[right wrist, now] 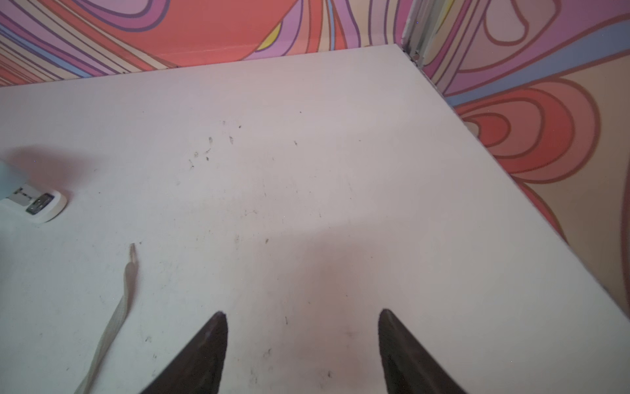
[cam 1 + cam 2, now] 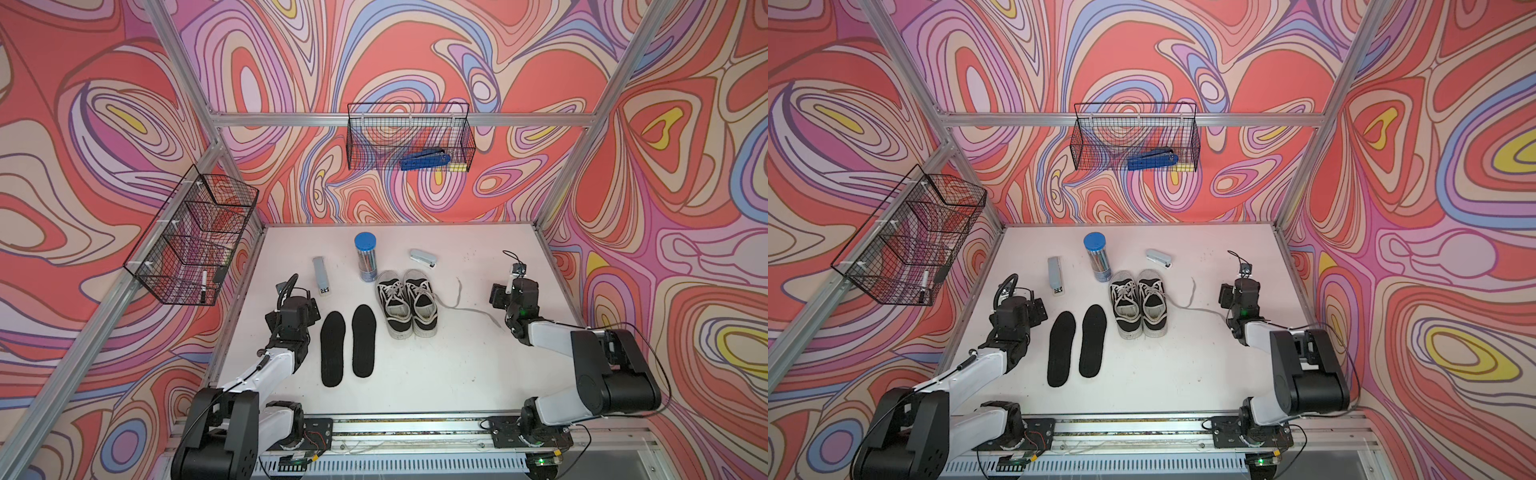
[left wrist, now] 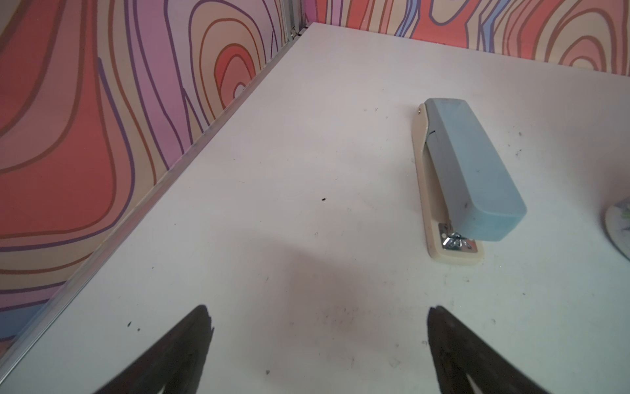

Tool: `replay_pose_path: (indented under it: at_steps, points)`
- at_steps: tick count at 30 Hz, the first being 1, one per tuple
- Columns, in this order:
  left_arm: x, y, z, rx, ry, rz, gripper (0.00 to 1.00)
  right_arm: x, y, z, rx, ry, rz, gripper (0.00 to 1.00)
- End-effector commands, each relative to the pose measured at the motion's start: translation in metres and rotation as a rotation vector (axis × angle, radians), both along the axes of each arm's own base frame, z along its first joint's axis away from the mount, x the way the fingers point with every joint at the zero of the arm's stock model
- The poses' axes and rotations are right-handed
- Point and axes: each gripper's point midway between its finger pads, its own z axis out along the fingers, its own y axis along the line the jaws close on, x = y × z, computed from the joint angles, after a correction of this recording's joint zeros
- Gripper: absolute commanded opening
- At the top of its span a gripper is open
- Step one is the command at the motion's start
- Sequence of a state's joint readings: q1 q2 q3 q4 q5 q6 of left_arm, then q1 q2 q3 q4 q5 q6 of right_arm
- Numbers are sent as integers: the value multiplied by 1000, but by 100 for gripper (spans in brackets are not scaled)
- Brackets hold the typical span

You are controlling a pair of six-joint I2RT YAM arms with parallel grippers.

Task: Remove the insole from the shoe
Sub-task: Reset both arms

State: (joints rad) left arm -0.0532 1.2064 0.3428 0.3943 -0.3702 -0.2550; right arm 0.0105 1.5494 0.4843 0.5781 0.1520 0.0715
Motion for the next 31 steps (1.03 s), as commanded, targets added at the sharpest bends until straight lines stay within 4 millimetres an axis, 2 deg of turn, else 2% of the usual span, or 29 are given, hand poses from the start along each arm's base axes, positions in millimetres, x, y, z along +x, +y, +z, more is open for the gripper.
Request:
replay_pose_path:
  at_steps: [1,2,4,6,8,10,11,13,15,18,19,20,21,22,24,31]
  points:
    - [26,-12,20,-15,-129,-115,100,17,8,30,0,-248,69,71]
    - [32,-14,23,0,-158,-144,100,16,6,25,-6,-279,60,71]
    - [40,-16,22,4,-132,-183,100,17,4,19,16,-223,61,71]
    - [47,-17,22,26,-151,-221,100,22,6,19,22,-224,77,71]
    - [54,-19,13,11,-176,-257,100,24,7,18,34,-221,99,72]
    - [56,-38,-3,-3,-146,-378,100,24,7,18,36,-216,102,73]
    - [60,-36,2,8,-204,-365,100,24,7,17,36,-214,100,74]
    - [57,-31,-2,-11,-136,-329,100,24,6,18,36,-218,98,74]
    - [59,-30,1,10,-189,-322,100,25,5,18,33,-216,93,75]
    - [60,-31,-2,6,-151,-323,100,25,5,18,32,-213,91,75]
    - [62,-35,1,12,-169,-351,100,25,4,18,31,-215,87,76]
    - [61,-43,0,9,-156,-393,100,25,3,18,29,-216,81,93]
    - [61,-48,-2,6,-138,-427,100,25,2,19,29,-217,81,98]
    - [64,-53,-2,4,-136,-456,100,24,3,18,29,-215,81,98]
    - [66,-47,-4,5,-123,-422,100,24,3,18,28,-214,80,98]
    - [65,-47,-4,9,-124,-417,100,24,3,19,26,-220,81,98]
